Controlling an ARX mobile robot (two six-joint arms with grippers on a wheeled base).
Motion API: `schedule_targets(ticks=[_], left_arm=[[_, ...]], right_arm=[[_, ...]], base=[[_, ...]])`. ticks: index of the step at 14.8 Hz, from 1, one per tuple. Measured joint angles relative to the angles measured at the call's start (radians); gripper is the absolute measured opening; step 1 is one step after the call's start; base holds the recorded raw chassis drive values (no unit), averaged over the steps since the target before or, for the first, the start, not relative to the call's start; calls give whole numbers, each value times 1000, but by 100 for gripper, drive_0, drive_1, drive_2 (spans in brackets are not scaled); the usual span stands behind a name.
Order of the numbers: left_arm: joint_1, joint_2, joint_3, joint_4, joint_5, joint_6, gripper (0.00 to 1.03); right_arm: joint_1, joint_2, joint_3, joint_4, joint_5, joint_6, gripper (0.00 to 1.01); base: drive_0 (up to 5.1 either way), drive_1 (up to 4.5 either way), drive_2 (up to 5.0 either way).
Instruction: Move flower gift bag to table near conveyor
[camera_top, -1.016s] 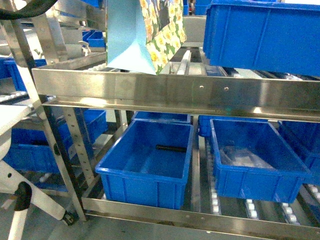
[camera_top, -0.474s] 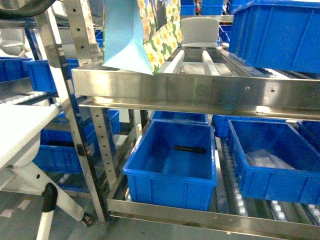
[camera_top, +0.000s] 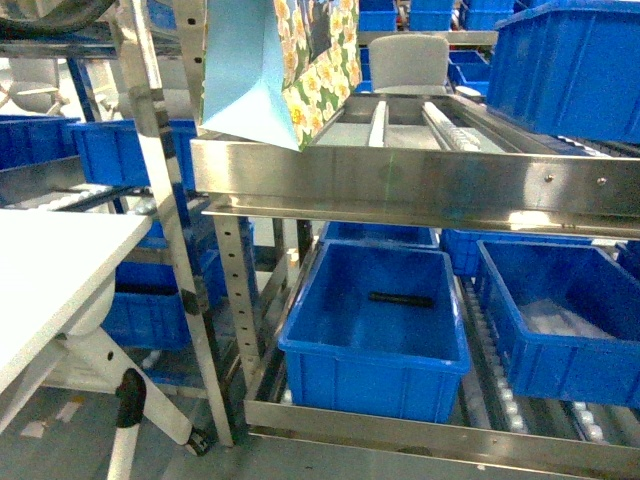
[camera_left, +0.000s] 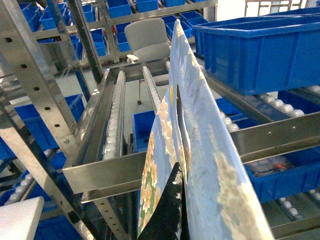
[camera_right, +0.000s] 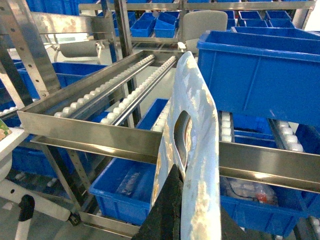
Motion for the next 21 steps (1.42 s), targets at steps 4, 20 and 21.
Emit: schedule_targets(ticks=[4,20,21], left_arm=[[0,0,0,-1,0,0,2],[0,0,0,0,-1,0,2],[0,0,0,-1,0,0,2]], right_arm=[[0,1,0,0,0,0,2],[0,0,0,-1,0,0,2],[0,0,0,0,0,0,2]], base=[[-299,132,132],[-493,234,234],[-505,240,240]])
